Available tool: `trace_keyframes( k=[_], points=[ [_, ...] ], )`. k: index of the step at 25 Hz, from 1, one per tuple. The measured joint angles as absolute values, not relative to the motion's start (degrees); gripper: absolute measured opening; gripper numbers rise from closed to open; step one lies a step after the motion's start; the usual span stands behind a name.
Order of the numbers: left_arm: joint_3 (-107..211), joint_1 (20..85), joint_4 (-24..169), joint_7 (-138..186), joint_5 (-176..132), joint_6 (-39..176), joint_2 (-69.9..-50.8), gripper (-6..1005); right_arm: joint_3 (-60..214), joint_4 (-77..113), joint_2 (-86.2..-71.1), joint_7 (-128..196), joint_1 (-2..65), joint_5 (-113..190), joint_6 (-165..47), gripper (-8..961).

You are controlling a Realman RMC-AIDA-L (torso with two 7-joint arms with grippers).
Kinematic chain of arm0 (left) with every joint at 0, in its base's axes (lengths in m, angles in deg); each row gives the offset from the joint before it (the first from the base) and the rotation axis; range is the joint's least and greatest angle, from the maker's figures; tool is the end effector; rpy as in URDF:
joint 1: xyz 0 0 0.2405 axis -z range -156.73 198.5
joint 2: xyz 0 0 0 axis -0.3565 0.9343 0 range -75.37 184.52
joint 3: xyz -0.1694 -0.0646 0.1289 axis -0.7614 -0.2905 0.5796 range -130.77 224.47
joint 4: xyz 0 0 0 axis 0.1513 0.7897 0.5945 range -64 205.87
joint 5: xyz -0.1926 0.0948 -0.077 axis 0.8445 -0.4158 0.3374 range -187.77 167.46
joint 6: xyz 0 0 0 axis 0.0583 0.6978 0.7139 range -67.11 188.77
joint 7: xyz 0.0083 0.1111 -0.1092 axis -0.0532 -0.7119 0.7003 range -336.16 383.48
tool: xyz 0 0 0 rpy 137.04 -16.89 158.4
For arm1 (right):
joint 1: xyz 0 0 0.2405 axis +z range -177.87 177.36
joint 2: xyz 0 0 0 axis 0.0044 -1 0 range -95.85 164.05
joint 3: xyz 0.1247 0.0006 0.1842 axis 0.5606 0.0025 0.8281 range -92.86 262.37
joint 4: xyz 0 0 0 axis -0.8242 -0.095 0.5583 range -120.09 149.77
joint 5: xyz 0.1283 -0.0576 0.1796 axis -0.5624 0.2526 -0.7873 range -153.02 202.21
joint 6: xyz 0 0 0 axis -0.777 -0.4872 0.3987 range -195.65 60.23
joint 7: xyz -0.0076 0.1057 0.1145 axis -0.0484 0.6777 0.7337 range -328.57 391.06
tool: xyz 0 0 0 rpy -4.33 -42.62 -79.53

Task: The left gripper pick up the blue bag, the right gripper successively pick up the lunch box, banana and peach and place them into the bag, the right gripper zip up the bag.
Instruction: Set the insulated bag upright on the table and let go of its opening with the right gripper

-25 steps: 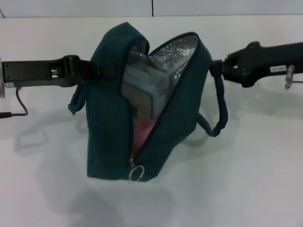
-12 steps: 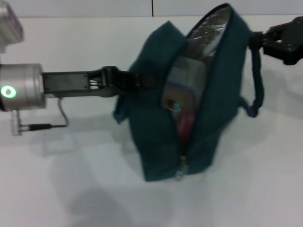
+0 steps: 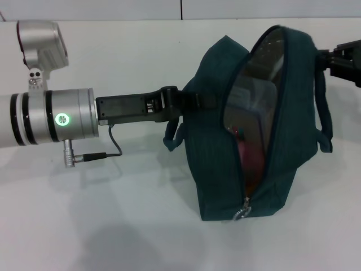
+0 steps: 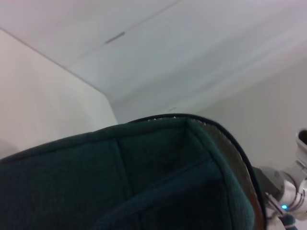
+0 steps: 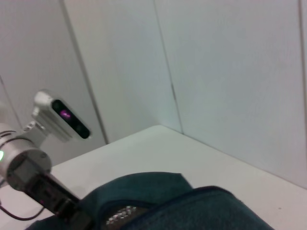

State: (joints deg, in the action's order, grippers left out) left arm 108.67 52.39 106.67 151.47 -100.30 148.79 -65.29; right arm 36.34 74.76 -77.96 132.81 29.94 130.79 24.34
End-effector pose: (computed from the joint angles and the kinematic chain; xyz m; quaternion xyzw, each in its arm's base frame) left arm -0.1726 0.3329 -0.0283 0.7759 0.5325 0.3254 0.0923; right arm 0.1838 0.3698 0.1022 -0.9442 0.1887 0.2162 0.1619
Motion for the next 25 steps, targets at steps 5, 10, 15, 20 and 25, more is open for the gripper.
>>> trace_keyframes(
  k=[5,10,15,20,25],
  points=[
    [108.8,51.7,105.2,149.2,-96.6,148.3,-65.3,33,35.2,73.6,-78.3,132.1,32.0,131.0,24.9,70],
    [108.8,51.6,104.1,147.6,-95.0,148.3,-65.3,33,33.1,73.4,-78.82,131.2,33.9,131.6,23.3,70],
    [109.0,51.2,103.9,147.1,-94.8,148.4,-65.37,33,32.6,73.3,-79.31,130.6,35.4,131.6,21.6,70],
    [109.0,51.3,101.5,145.9,-94.7,148.2,-65.39,33,32.7,73.3,-80.76,128.3,35.6,131.5,20.6,70],
    [108.7,51.5,99.9,144.6,-94.5,147.0,-65.39,33,32.6,71.2,-81.16,127.4,35.9,130.9,20.0,71]
  ],
)
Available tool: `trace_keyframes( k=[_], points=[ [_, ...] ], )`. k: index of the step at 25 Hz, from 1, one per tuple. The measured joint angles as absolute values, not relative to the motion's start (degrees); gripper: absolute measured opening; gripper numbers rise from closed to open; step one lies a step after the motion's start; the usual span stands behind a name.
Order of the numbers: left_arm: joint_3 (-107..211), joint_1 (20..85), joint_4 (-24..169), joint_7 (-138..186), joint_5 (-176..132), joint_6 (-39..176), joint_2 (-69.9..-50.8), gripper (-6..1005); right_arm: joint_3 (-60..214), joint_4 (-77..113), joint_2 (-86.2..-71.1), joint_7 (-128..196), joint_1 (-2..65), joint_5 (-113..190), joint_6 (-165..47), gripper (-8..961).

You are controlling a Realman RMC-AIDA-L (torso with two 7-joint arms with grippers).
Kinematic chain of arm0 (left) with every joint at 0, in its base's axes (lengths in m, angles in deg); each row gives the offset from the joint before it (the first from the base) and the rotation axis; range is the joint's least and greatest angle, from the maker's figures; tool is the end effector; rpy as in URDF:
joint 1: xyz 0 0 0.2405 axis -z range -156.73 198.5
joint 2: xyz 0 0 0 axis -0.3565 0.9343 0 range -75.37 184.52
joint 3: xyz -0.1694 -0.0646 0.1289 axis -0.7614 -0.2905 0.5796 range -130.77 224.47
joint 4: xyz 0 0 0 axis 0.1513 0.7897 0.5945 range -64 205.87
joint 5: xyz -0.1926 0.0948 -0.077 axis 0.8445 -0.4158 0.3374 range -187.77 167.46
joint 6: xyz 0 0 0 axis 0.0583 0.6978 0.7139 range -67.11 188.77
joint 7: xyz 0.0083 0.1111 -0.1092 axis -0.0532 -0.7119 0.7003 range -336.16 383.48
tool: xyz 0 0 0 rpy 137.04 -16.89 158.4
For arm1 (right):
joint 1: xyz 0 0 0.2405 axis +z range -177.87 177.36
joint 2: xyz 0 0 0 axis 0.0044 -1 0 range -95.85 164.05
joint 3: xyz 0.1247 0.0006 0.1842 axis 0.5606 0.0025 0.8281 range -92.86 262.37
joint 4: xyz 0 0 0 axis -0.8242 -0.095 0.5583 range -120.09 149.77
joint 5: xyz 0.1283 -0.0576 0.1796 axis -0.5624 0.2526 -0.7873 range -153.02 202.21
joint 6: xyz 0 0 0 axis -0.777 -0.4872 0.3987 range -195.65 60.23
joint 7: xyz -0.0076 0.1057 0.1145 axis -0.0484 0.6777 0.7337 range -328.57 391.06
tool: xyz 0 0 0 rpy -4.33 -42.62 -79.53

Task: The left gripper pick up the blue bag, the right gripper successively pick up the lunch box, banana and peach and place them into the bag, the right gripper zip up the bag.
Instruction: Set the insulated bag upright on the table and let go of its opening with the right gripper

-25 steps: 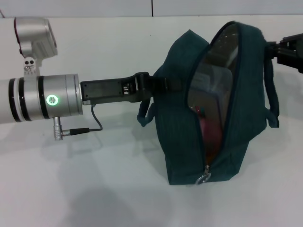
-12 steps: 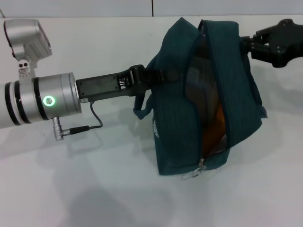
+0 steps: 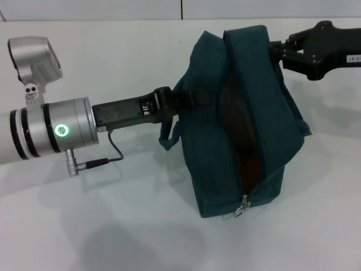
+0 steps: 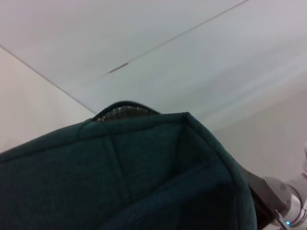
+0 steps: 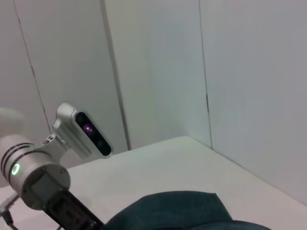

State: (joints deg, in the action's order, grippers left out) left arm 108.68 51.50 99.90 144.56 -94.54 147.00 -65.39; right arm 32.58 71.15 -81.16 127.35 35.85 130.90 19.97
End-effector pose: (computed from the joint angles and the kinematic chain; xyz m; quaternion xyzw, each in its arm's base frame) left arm -0.1883 0.3283 -0.0368 0.7527 0.5397 0.3700 0.0731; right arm 0.1459 0.3870 0.0624 -0.9565 0.1264 0.2223 0.1402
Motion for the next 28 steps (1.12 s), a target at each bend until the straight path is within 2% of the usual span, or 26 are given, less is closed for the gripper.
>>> trace_keyframes(
  k=[9,14,16,28],
  points=[
    [108.7,51.0,99.2,144.2,-93.0,146.7,-65.39,33,32.7,69.2,-81.25,123.2,34.0,126.7,20.3,71],
    [108.6,51.0,98.2,143.9,-92.4,146.7,-65.32,33,33.2,69.1,-81.27,121.3,32.8,125.7,20.3,202],
    [108.6,51.0,98.1,143.6,-92.3,146.6,-65.31,33,33.3,69.1,-81.29,120.7,32.1,125.0,20.1,415],
    [108.6,50.3,97.3,143.3,-91.8,146.6,-65.22,33,34.9,69.1,-80.85,116.2,26.6,116.0,21.8,669]
  ],
)
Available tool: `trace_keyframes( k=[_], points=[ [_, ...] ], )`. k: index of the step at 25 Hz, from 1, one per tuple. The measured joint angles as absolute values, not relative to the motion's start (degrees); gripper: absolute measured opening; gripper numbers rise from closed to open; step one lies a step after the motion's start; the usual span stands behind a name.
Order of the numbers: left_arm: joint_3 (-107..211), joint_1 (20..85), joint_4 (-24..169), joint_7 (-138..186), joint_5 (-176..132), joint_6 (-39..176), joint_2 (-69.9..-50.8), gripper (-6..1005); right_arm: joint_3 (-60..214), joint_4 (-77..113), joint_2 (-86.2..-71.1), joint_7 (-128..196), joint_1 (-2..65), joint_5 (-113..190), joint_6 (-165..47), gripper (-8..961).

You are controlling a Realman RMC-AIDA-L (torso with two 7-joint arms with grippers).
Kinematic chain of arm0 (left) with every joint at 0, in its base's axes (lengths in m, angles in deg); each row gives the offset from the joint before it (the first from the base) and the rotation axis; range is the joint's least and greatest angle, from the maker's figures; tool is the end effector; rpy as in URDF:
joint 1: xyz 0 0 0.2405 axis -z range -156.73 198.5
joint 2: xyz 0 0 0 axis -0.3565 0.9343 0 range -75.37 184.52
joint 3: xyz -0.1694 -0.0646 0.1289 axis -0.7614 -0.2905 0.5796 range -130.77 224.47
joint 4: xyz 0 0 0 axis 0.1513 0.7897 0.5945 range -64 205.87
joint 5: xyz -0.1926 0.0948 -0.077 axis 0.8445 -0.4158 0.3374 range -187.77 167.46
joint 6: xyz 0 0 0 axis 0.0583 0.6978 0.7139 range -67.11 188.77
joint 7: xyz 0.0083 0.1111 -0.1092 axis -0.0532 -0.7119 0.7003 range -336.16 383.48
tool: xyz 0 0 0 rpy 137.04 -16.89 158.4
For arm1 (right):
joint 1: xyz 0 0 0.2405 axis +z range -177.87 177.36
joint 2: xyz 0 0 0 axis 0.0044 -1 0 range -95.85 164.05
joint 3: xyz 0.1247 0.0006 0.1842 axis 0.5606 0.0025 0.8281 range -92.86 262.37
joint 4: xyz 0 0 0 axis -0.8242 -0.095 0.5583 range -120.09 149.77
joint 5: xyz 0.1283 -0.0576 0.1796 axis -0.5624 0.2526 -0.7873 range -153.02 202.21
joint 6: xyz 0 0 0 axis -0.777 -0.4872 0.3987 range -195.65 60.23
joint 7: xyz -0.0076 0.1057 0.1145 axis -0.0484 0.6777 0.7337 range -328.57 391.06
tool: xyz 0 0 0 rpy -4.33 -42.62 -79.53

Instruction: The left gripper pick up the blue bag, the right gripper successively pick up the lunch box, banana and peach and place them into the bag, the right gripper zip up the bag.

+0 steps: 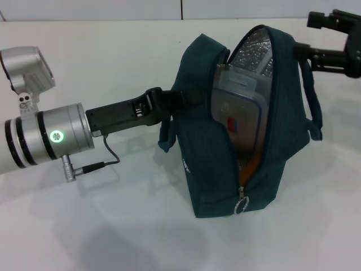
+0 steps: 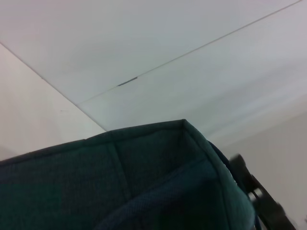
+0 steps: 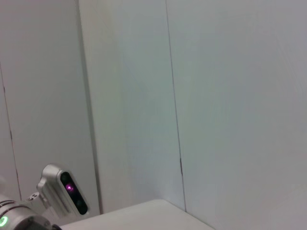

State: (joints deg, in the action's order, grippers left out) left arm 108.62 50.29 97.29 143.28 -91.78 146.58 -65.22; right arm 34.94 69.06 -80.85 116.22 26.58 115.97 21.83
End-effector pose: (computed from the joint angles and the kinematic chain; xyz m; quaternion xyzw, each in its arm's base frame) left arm -0.1996 0.3241 -0.0375 0.7311 0.5564 0.3896 0.0644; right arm 0.1818 0.3623 0.0884 -0.9174 0.1090 0.3278 0.1976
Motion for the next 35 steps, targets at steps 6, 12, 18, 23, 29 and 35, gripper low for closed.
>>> trace_keyframes(
  k=[6,12,18,23,29,35],
  points=[
    [108.5,50.2,97.3,143.3,-91.8,145.6,-65.17,33,35.5,69.1,-80.69,113.5,25.5,116.3,36.6,827],
    [108.4,49.7,97.3,143.3,-91.4,145.3,-65.12,33,35.0,69.0,-80.73,106.3,20.6,119.3,49.9,825],
    [108.5,49.5,97.3,143.3,-91.2,145.3,-65.09,33,35.2,65.9,-80.58,103.1,17.6,125.1,53.0,824],
    [108.5,49.5,97.3,143.3,-91.2,145.2,-65.07,33,34.9,57.3,-80.95,99.7,19.7,130.8,46.3,823],
    [108.5,49.5,97.3,143.3,-91.1,145.1,-65.05,33,32.3,44.6,-81.23,94.2,24.2,131.9,35.6,822],
    [108.5,49.6,97.3,143.3,-91.1,144.6,-64.95,33,28.1,41.1,-81.78,93.3,25.9,131.6,31.0,821]
  ],
)
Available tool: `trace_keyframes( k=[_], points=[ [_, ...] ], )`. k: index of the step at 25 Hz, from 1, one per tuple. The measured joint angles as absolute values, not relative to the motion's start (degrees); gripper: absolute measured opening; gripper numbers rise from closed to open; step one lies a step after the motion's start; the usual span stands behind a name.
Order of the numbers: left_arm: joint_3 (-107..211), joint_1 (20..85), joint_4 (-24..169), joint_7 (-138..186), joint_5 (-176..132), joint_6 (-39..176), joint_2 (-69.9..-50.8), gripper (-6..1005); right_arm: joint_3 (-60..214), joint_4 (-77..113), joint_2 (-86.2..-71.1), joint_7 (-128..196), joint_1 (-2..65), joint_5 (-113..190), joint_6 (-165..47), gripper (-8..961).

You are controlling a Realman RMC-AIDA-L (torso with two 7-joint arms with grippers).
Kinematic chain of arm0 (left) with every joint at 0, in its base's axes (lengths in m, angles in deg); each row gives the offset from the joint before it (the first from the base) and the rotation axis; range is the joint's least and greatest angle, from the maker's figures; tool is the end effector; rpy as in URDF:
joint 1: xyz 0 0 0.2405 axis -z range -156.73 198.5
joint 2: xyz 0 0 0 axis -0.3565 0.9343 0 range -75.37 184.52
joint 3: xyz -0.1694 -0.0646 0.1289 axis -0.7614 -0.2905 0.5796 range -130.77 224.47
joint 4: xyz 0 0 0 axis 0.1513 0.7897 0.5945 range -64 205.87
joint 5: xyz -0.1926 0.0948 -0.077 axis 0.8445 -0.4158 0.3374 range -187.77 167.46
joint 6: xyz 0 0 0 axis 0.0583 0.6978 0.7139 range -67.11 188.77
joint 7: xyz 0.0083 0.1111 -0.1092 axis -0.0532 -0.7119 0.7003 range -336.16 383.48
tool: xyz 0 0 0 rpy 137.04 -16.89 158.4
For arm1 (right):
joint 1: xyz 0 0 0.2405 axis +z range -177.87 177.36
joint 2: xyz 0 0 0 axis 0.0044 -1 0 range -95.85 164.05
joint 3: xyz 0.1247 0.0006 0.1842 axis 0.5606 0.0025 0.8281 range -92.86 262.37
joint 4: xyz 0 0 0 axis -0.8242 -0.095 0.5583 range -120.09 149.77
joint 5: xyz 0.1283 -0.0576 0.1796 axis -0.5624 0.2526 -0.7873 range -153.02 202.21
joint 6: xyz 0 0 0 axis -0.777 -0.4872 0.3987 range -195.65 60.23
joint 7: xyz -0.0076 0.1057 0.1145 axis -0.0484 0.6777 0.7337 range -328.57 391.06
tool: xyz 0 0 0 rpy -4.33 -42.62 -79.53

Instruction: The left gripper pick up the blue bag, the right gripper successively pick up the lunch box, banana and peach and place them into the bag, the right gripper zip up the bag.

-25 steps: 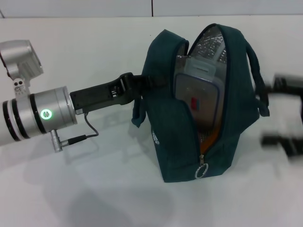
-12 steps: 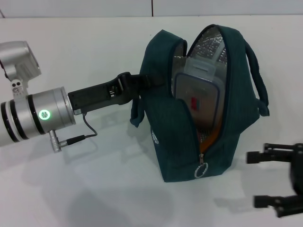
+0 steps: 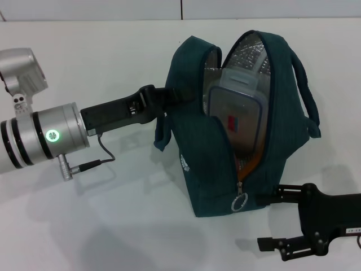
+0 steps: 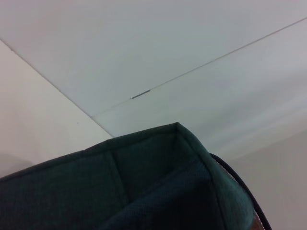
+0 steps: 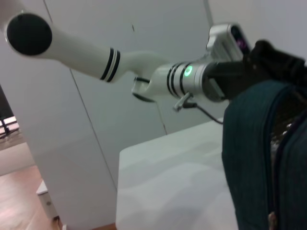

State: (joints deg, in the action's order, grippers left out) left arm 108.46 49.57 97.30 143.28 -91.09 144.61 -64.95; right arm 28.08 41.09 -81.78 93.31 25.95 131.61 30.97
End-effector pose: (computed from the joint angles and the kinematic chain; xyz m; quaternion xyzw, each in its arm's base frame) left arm -0.2076 0.3276 -0.0352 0.7229 0.5665 0.3933 0.0430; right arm 0.2520 0.2610 -0.0315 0.9593 -0.1186 -0.2558 0.0151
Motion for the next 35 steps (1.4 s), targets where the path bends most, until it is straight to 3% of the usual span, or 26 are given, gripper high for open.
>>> trace_keyframes(
  k=[15,27,35],
  points=[
    [108.5,49.6,97.3,143.3,-90.9,144.5,-64.95,33,27.5,39.2,-81.95,93.3,26.6,130.5,27.7,817],
    [108.5,50.0,97.3,143.5,-90.9,144.7,-64.95,33,27.5,30.0,-82.09,90.1,33.0,127.7,26.4,816],
    [108.5,49.3,97.3,143.4,-90.7,144.6,-64.93,33,27.9,28.9,-81.99,89.6,33.3,127.7,26.2,817]
  ],
)
